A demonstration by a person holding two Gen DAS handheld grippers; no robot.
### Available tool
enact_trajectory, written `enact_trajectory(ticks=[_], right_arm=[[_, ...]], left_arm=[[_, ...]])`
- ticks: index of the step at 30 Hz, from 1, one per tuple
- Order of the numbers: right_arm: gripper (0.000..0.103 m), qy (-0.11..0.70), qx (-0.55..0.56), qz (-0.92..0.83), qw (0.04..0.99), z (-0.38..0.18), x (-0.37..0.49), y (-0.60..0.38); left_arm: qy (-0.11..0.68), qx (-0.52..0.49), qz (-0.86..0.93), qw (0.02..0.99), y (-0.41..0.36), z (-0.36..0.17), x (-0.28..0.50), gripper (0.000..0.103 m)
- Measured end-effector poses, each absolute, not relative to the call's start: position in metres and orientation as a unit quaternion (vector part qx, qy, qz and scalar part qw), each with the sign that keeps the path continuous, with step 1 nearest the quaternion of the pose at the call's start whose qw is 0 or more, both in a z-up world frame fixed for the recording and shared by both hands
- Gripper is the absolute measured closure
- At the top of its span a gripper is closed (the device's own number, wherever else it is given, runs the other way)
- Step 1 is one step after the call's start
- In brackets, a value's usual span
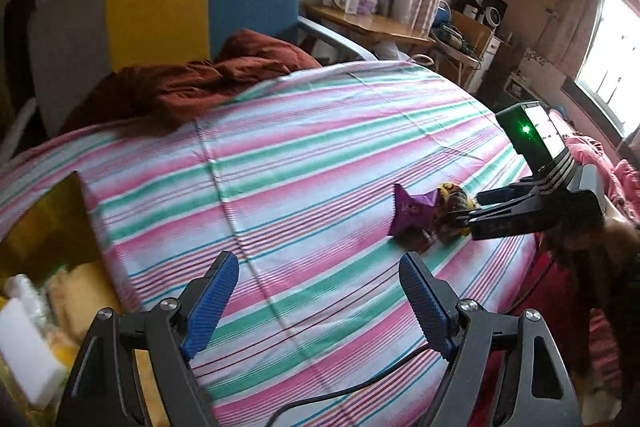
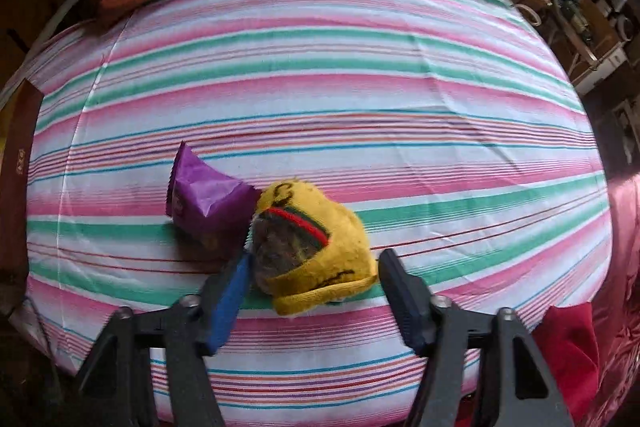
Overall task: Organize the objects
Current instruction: 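Grasp the yellow sock bundle with the right tool while the left tool grasps the purple pouch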
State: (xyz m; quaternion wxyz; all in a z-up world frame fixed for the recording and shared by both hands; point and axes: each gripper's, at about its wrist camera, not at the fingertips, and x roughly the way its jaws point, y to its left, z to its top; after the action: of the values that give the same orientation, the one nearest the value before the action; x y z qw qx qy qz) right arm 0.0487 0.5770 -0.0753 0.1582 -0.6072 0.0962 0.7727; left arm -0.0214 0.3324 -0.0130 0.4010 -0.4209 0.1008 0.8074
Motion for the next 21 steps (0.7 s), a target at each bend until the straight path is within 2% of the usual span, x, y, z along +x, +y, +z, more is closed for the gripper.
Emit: enact_trajectory(ticks=[5, 7, 21], right_arm=[[0.066, 0.111, -0.592, 0.778, 0.18, -0.068, 0.058, 0.586], [0.07, 0.135, -0.573, 0.782, 0.204, -0.061, 0.067, 0.597], [0.07, 0.246, -0.549, 0.772, 0.205, -0.063, 0.089, 0.625]], left_arm=[[0.1, -0.444, 0.788, 0.414, 0.362, -0.026, -0.023, 0.024], [0.111, -0.441, 0.785, 0.421, 0.377, -0.03, -0.02, 0.024], [0.168, -0.456, 0.749, 0.45, 0.488, -0.06, -0.018, 0.024]])
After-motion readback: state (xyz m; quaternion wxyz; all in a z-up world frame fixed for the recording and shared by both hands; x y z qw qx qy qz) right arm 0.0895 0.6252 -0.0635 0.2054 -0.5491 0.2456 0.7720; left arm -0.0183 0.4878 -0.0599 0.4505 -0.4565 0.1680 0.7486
